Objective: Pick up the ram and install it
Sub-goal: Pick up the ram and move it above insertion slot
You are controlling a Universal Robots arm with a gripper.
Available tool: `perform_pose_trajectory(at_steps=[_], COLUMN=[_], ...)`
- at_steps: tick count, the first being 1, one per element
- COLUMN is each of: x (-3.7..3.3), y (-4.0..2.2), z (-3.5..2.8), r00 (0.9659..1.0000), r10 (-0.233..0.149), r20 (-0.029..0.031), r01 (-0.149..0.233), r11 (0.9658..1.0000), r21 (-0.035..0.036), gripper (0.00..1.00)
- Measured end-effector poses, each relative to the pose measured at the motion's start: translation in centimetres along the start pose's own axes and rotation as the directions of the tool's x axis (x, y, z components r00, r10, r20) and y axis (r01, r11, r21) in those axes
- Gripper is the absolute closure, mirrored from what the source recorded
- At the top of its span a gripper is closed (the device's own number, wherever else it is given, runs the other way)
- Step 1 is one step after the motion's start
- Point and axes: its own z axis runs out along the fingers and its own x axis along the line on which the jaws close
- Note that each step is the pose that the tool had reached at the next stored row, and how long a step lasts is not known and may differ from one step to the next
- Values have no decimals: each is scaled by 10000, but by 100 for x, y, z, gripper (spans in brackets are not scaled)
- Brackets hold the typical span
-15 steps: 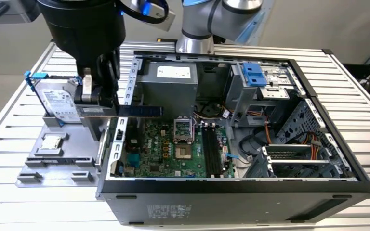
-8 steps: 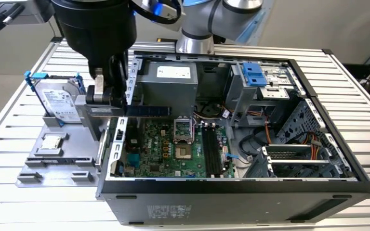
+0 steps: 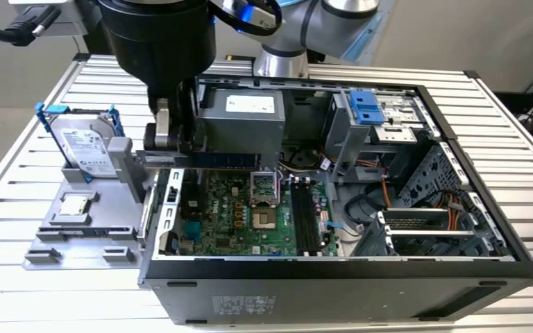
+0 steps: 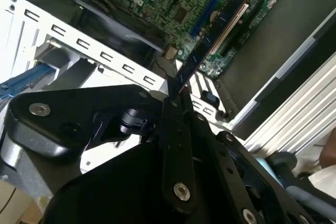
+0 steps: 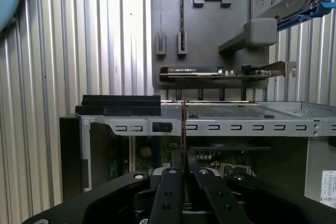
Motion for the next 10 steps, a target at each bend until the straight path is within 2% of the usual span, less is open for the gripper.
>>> perform_pose_trajectory(at_steps=[10], x=[-4], y=[-186], z=[-2], r00=[10000], r10=[0], r20=[-1], r01=[0], r11=[10000], r21=[-16], gripper=[100])
